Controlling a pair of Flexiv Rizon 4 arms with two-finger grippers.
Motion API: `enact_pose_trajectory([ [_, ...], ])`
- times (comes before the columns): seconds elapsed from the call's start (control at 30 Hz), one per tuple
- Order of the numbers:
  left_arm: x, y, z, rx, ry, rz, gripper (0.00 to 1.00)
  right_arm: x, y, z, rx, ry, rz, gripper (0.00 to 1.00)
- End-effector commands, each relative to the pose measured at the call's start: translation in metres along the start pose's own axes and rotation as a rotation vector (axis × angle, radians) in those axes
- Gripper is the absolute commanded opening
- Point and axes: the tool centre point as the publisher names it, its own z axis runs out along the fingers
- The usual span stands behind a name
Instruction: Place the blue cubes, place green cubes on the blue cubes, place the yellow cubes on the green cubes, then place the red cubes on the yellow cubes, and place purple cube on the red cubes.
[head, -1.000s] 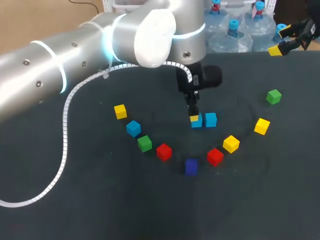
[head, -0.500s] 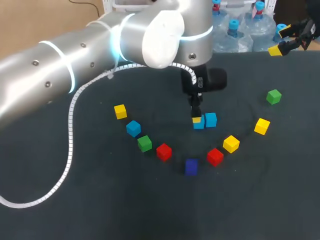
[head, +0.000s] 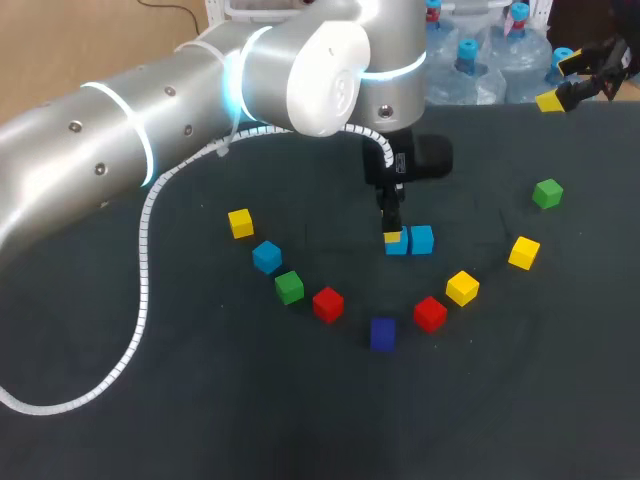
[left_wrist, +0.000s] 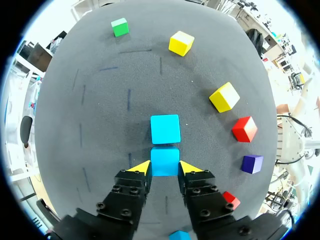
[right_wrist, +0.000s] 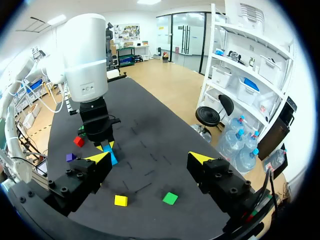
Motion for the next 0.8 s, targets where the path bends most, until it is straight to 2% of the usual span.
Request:
enact_pose_trajectory([
  [0.03,0.0006,0.0016,0.0002,0.004,0.006,0.0,0.0,0.0003,0.0004,0.0,0.001,-0.001,0.0,1.0],
  [0.33,0.0036,0.0012,0.0003,0.012,-0.004,-0.035,0.0,0.0003,0.0004,0.0,0.001,-0.001,0.0,1.0],
  [0.8,0.0022,-0.0031,-0.0023,0.004,-0.002,-0.023,0.0,0.0003,0.0004,0.0,0.001,-0.001,0.0,1.0],
])
